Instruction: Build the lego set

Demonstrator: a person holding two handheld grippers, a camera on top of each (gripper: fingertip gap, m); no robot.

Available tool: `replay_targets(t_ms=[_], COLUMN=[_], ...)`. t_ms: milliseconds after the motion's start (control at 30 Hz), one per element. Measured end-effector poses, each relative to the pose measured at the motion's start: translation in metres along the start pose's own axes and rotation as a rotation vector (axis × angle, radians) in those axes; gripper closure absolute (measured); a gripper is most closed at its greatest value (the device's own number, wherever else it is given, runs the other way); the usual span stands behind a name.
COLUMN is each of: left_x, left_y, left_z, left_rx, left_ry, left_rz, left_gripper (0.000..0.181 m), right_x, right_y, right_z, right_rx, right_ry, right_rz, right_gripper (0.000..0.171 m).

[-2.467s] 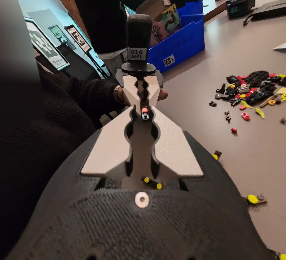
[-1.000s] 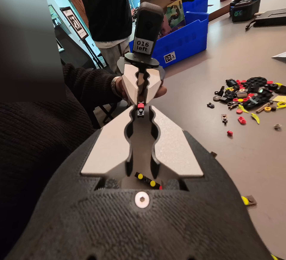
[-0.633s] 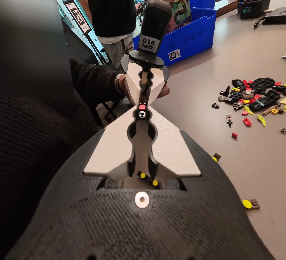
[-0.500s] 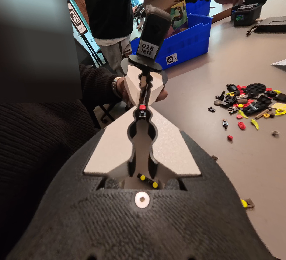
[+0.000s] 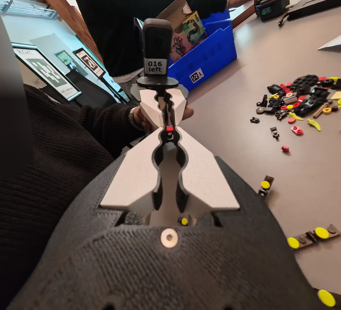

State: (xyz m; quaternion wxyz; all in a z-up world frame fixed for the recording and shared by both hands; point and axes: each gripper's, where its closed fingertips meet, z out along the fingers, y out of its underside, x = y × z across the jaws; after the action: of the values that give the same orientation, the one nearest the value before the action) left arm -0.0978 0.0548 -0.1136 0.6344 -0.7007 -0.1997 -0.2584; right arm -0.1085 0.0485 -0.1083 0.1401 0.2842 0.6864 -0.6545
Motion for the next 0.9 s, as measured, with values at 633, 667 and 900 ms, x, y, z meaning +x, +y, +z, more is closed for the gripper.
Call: replay_targets(t_ms=[633,667,900], left_x=[-0.03,-0.034,-0.057], left_y=[0.017,0.019,-0.004], left_z=[0.007,0.005,-0.015], left_rx=[-0.107,-0.11,0.044], left_ry=[-0.173,-0.19,-0.254], left_rz=[0.028,0.033,-0.044], left_gripper=[0.175,0.175,0.175], right_x=[0.058,0.058,0.086], right_y=[-0.037,-0.036,-0.019], right_z=[-0.04,-0.04,-0.013], right_rx=[0.138,0.139,-0.075], right_ry=[0.208,0.201,0.253], right_rz=[0.05,0.063,-0.005], right_gripper=[0.17,0.17,0.169])
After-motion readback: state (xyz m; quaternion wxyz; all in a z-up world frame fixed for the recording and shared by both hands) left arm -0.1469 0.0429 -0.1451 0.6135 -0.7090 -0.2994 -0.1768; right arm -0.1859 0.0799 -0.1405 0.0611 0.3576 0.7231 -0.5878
